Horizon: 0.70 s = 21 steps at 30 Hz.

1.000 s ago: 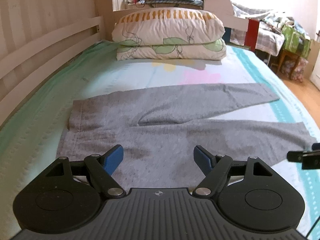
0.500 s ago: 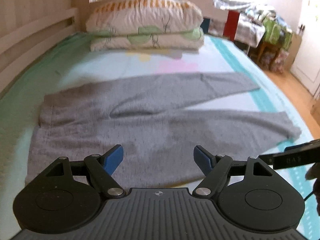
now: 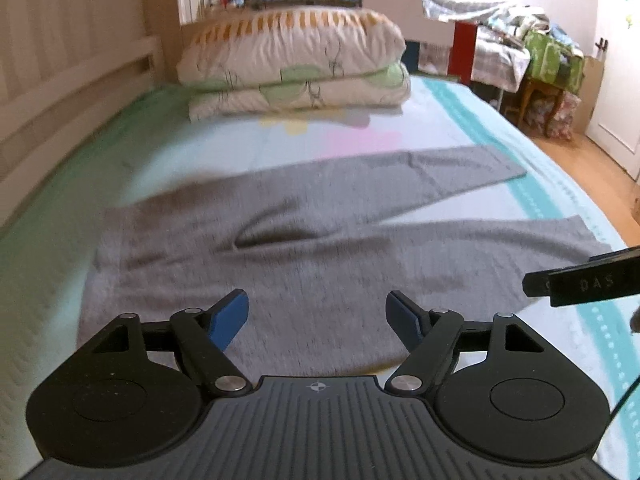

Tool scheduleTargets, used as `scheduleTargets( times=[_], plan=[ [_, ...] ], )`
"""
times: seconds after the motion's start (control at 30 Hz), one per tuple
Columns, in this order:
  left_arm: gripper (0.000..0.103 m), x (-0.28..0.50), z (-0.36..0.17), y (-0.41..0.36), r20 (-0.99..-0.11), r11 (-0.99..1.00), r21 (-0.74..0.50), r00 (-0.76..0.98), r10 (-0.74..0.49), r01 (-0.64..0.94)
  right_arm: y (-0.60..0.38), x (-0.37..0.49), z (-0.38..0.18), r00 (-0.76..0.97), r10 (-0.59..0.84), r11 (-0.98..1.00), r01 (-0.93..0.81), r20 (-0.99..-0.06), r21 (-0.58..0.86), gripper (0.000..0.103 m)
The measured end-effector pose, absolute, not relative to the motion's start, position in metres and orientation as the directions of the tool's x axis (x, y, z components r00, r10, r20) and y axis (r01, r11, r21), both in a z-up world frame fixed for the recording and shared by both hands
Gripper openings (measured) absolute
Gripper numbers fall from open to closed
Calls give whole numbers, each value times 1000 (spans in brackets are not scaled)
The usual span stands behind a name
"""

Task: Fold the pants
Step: 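Move the right tool to the cuff of one grey pant leg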

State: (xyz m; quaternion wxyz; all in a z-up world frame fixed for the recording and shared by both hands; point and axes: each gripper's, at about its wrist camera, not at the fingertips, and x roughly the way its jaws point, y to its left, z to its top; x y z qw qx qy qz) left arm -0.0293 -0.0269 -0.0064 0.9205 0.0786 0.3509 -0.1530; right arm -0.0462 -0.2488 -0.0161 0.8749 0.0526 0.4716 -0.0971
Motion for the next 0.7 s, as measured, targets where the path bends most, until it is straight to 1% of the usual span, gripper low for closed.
scheduleTargets(
  times=[0.17, 0.3, 0.43, 0.6, 0.7],
  plan=[
    [75, -39, 5, -32, -626, 936, 64, 744, -233, 347, -250, -59, 0, 583, -105, 977, 210, -805, 24, 98],
    [75, -41, 9, -40, -589, 929, 91, 772, -239, 358, -257, -65, 2, 607, -98, 975, 219, -788, 47, 98],
    [75, -35, 5, -48, -608, 920, 74, 749, -263, 384, -267, -59, -2, 638, -68, 974, 210, -767, 89, 98],
    [75, -27, -5, -51, -642, 908, 38, 706, -299, 418, -272, -46, -23, 651, -52, 982, 171, -757, 79, 98],
    [75, -19, -11, -49, -657, 911, 2, 687, -310, 412, -283, -36, -44, 633, -77, 982, 181, -770, 50, 97]
  ],
)
